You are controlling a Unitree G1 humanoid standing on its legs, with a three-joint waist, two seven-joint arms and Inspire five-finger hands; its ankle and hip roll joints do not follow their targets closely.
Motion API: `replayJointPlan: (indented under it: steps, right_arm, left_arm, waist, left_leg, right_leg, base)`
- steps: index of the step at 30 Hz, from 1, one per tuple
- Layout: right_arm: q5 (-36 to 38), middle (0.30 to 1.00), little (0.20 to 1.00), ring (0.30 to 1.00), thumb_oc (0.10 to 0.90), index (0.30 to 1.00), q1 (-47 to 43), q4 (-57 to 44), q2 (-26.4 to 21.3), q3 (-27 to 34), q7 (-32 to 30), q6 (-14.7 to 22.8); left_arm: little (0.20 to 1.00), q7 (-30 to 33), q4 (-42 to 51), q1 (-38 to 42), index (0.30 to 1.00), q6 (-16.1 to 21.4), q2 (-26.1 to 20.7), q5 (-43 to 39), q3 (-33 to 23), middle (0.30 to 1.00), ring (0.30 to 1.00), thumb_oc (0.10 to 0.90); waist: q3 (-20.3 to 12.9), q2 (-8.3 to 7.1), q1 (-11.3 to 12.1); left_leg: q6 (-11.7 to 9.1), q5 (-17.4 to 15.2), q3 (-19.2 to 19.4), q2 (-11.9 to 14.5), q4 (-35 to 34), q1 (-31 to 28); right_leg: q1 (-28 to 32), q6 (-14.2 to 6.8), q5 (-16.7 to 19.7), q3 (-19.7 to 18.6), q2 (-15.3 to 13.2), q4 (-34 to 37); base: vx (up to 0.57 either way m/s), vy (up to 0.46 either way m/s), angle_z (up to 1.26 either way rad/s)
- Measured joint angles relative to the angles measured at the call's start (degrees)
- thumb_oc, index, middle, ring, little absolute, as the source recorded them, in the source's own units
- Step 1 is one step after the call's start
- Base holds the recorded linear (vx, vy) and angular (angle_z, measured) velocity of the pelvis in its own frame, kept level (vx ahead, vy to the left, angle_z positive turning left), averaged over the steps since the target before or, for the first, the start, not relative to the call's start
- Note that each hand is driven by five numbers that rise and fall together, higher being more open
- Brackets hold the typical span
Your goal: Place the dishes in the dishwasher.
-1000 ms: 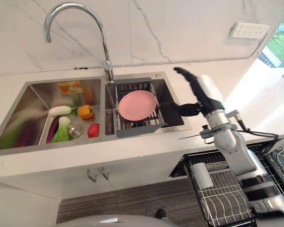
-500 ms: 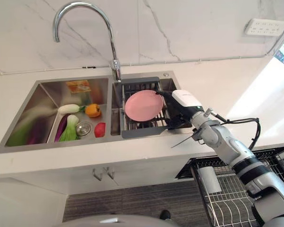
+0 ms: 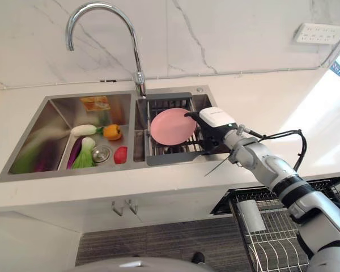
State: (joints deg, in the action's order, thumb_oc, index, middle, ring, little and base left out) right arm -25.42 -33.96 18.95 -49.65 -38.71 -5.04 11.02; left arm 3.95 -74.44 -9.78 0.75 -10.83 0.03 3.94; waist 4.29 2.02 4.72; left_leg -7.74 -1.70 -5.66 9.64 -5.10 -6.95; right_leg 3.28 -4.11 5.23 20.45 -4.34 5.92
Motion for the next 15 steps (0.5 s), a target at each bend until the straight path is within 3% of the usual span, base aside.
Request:
replayJointPlan:
  steps: [15]
  right_arm:
    - [-6.67, 0.900, 0.900, 0.900, 0.800, 0.900, -2.89, 5.84, 6.83, -3.76, -1.49, -2.22]
  left_arm:
    - [0.900, 0.98, 1.04, -0.09, 0.900, -0.01, -0.01, 0.00, 0.35, 0.900, 0.900, 0.800]
  waist:
    - [-0.54, 0.02, 1.01]
  left_leg:
    - [-0.01, 0.08, -0.53, -0.05, 0.01, -0.20]
  right_leg:
    - [0.54, 0.00, 0.00, 0.25, 0.00, -0.02]
  base:
    - [0.00, 0.000, 0.01]
